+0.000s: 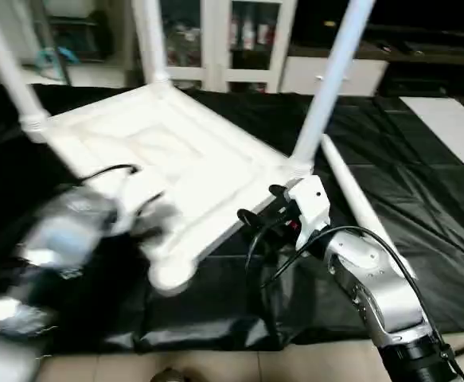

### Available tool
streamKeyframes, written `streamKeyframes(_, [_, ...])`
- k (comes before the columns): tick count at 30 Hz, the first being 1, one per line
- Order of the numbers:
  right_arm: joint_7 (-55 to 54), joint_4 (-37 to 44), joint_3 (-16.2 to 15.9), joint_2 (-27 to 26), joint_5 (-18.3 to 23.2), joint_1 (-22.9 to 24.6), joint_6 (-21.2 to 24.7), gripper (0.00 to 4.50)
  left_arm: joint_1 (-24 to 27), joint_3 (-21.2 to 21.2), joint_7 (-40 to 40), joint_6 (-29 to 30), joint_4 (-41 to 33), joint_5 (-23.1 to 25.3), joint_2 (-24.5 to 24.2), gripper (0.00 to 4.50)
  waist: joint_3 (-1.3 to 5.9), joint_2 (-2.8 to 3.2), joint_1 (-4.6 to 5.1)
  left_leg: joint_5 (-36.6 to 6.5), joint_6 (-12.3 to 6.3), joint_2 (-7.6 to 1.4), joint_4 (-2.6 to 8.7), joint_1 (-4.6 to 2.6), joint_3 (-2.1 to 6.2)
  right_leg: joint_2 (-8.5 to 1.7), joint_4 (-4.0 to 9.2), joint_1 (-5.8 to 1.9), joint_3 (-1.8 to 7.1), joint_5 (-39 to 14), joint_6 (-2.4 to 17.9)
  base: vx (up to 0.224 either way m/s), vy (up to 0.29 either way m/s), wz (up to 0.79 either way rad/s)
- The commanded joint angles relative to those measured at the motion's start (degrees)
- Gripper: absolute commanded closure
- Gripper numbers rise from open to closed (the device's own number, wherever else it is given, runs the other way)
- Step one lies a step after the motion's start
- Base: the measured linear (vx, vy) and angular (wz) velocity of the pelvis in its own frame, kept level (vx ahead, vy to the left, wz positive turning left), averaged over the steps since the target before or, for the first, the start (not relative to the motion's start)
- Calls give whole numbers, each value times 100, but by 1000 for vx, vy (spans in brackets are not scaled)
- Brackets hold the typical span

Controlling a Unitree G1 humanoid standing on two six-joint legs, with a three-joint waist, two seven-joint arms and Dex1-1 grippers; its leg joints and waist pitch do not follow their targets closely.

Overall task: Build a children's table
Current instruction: Rotate table base

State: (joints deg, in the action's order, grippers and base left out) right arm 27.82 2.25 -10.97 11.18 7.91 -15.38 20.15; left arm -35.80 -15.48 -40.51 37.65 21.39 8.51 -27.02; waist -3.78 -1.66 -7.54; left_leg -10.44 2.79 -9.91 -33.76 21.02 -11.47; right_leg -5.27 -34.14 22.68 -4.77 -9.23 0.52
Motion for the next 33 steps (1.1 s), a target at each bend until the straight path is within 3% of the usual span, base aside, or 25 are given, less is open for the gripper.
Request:
streamKeyframes(1, [-68, 140, 111, 30, 24, -15, 54, 39, -207, 167, 558, -232, 344, -54, 214, 2, 368, 86, 54, -2226, 325, -351, 478, -226, 226, -422, 506, -94, 324, -2330, 783, 0, 0, 0])
streamKeyframes(3, [-81, 128, 106, 20, 8, -10, 41, 39, -334, 388, 902, -491, 573, -193, 580, 2, 377, 77, 58, -2192, 323, -348, 502, -159, 263, -435, 512, -144, 307, -2462, 625, 0, 0, 0])
streamKeyframes(4, [-85, 119, 102, 17, -1, -4, 29, 39, -372, 457, 1004, -534, 622, -248, 720, 2, 387, 60, 53, -2169, 315, -346, 490, -171, 261, -444, 532, -132, 305, -2503, 569, 0, 0, 0])
streamKeyframes(7, [-102, 125, 103, 19, -11, 5, 26, 39, -424, 540, 945, -687, 666, -383, 996, 2, 389, 46, 38, -2017, 224, -348, 480, -148, 259, -472, 563, -134, 311, -2563, 546, 0, 0, 0])
streamKeyframes(10, [-97, 164, 141, 50, 0, -1, 42, 39, -426, 352, 521, -896, 561, -404, 926, 2, 405, 71, 20, -1861, 211, -362, 492, -127, 261, -452, 531, -136, 315, -2284, 577, 0, 0, 0])
streamKeyframes(12, [-64, 199, 215, 101, 45, -6, 55, 39, -497, 237, 46, -886, 491, -450, 664, 2, 430, 69, 18, -1641, 224, -364, 499, -94, 257, -433, 427, -172, 321, -1726, 709, 0, 0, 0])
streamKeyframes(13, [-10, 226, 231, 141, 75, 0, 52, 39, -536, 218, -127, -847, 428, -462, 530, 2, 436, 109, 16, -1588, 235, -361, 493, -95, 256, -426, 399, -174, 320, -1587, 744, 0, 0, 0])
streamKeyframes(16, [206, 326, 236, 274, 178, 28, 43, 39, -593, 173, -596, -866, 256, -507, 235, 2, 461, 98, 26, -1286, 174, -357, 460, -105, 227, -411, 312, -200, 322, -955, 932, 0, 0, 0])
streamKeyframes(17, [519, 458, 280, 481, 332, 60, 43, 39, -645, 41, -1181, -1123, 126, -494, -94, 2, 459, 137, 45, -1142, 144, -342, 447, -100, 218, -394, 284, -203, 322, -692, 1015, 0, 0, 0])
streamKeyframes(20, [965, 616, 412, 789, 598, 89, 106, 39, -692, -224, -2052, -1634, 130, -521, -417, 2, 465, 122, 75, -925, 42, -340, 425, -93, 199, -385, 237, -233, 323, -336, 1129, 0, 0, 0])
streamKeyframes(22, [1264, 709, 435, 1034, 691, 126, 138, 39, -761, -424, -2212, -2131, 362, -353, -474, 2, 458, 151, 65, -952, -16, -346, 412, -117, 186, -398, 241, -230, 323, -332, 1237, 0, 0, 0])
streamKeyframes(24, [1553, 799, 417, 1303, 733, 188, 149, 39, -868, -630, -2241, -2534, 692, -159, -416, 2, 443, 135, 58, -1104, 15, -348, 422, -110, 187, -399, 271, -242, 323, -516, 1215, 0, 0, 0])
streamKeyframes(26, [1796, 898, 415, 1529, 788, 257, 175, 39, -940, -849, -2375, -2736, 877, -33, -365, 2, 428, 118, 55, -1312, 73, -362, 440, -107, 198, -434, 306, -257, 332, -819, 1170, 0, 0, 0])
streamKeyframes(27, [1903, 963, 425, 1638, 840, 298, 227, 39, -956, -917, -2565, -2735, 920, -66, -335, 2, 432, 173, 52, -1485, 124, -372, 445, -131, 205, -435, 342, -256, 331, -1027, 1114, 0, 0, 0])
streamKeyframes(30, [2050, 1076, 427, 1807, 920, 366, 301, 39, -997, -1034, -2882, -2842, 1021, -75, -307, 2, 423, 143, 68, -1592, 122, -371, 446, -118, 218, -461, 371, -257, 339, -1356, 1111, 0, 0, 0])
streamKeyframes(31, [2121, 1130, 411, 1888, 951, 401, 353, 39, -1048, -1085, -2963, -2958, 1158, -31, -267, 2, 422, 220, 65, -1623, 141, -370, 443, -122, 227, -462, 371, -248, 339, -1385, 1131, 0, 0, 0])
streamKeyframes(33, [2231, 1251, 311, 2012, 927, 480, 396, 39, -1169, -1227, -2872, -3227, 1462, 193, -201, 2, 414, 153, 85, -1675, 118, -359, 441, -114, 221, -431, 400, -260, 331, -1456, 1106, 0, 0, 0])
